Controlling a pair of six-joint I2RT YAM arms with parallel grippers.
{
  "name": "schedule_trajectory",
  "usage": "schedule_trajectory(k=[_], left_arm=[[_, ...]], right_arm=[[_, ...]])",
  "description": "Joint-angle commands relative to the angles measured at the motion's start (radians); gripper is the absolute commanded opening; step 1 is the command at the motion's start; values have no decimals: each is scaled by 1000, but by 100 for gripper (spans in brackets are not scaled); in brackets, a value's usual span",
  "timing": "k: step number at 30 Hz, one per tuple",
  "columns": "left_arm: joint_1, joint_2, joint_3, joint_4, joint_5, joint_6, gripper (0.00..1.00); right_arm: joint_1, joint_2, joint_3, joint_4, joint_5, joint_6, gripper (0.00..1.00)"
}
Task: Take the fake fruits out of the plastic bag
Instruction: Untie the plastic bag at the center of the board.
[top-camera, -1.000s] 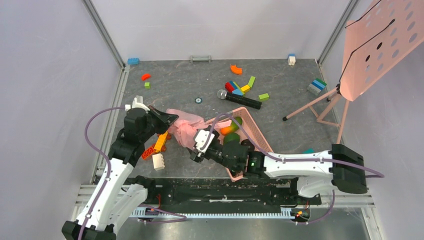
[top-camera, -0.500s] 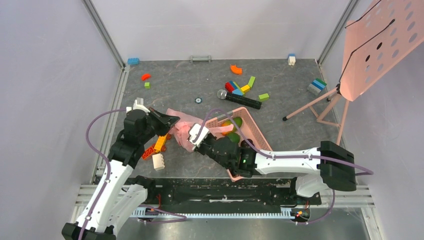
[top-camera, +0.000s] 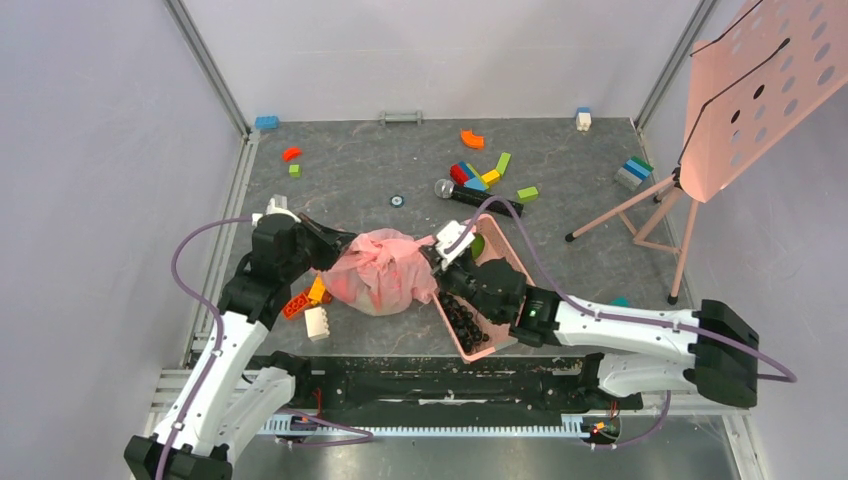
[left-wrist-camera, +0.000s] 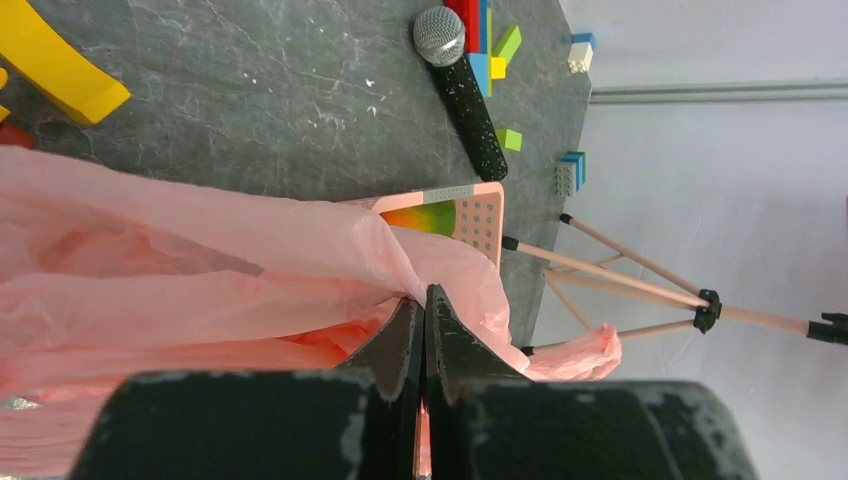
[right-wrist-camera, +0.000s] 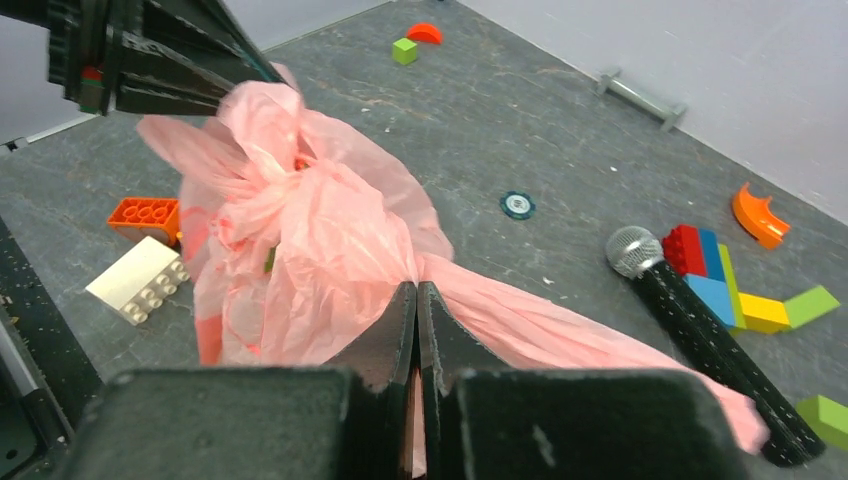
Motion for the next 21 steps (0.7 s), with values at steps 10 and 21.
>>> schedule_trajectory(k=[10, 21], left_arm=[[73, -42, 121, -133, -163, 97, 2], [78, -123, 113, -201, -220, 136, 2]], right_arm=[[-184, -147, -105, -136, 194, 237, 0], [-271, -154, -124, -230, 157, 434, 7]])
